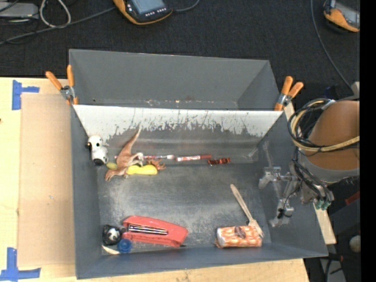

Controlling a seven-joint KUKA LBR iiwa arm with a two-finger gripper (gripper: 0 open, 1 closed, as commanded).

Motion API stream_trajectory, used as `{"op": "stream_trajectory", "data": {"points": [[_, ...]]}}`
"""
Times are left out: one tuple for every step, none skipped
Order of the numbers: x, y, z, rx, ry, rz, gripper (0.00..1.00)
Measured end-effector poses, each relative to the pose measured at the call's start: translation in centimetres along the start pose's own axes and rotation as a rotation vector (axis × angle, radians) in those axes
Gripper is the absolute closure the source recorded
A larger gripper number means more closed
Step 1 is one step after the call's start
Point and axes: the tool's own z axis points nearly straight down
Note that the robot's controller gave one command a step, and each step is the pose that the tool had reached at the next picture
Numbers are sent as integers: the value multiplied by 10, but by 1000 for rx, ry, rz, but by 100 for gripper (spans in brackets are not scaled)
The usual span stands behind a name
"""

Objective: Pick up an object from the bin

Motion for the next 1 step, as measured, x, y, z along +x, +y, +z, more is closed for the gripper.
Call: {"op": "stream_trajectory", "data": {"points": [[-2,1,-4,2,-7,-5,0]]}}
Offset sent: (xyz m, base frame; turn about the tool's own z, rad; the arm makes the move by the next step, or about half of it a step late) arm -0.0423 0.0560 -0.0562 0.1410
